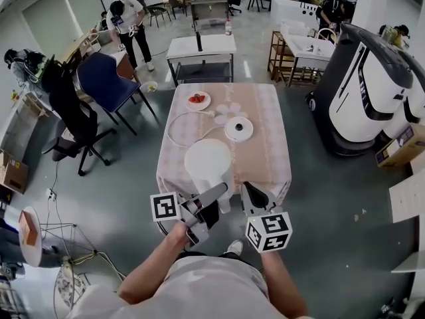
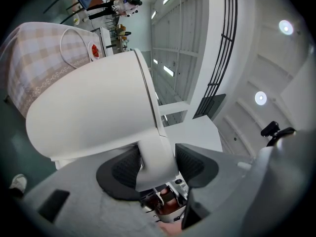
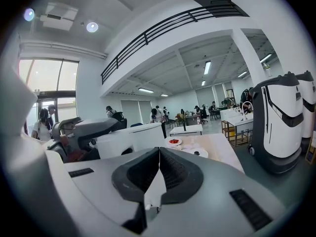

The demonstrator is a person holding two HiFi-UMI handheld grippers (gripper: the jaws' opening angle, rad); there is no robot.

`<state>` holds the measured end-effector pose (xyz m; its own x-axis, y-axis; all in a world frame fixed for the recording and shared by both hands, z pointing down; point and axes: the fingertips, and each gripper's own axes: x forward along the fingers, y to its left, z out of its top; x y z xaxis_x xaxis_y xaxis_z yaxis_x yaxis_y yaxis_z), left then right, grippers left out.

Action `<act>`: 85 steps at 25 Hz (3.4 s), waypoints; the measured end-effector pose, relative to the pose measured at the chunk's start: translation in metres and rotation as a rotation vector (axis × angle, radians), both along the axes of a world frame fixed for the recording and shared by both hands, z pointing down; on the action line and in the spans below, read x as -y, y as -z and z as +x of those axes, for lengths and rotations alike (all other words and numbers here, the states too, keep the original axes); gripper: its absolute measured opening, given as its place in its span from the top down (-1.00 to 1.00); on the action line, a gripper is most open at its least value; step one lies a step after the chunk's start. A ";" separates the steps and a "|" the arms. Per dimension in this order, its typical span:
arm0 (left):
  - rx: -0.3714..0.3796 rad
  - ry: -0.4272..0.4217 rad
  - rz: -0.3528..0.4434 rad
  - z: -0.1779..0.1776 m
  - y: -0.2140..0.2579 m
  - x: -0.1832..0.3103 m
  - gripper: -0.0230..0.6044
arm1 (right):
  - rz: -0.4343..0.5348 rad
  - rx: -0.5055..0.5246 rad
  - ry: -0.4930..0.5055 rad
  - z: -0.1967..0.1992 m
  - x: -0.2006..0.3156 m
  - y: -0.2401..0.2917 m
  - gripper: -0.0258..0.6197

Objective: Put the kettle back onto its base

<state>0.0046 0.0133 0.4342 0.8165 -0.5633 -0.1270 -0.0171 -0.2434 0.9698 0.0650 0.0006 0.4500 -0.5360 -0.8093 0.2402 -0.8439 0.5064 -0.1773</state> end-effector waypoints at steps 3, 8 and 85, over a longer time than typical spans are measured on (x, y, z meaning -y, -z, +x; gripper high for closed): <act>0.003 0.025 0.004 0.009 0.002 0.006 0.20 | 0.001 0.007 0.014 0.012 0.007 0.000 0.91; 0.015 0.037 0.002 0.022 -0.001 0.014 0.20 | 0.004 0.016 0.017 0.027 0.014 -0.001 0.91; -0.008 -0.219 0.001 -0.004 -0.024 0.269 0.19 | -0.052 -0.107 -0.169 -0.008 0.257 -0.020 0.91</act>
<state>0.0007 -0.2556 0.4579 0.9183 -0.3723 -0.1344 0.0441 -0.2411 0.9695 0.0570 -0.2562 0.4699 -0.3627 -0.8706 0.3325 -0.9316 0.3484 -0.1040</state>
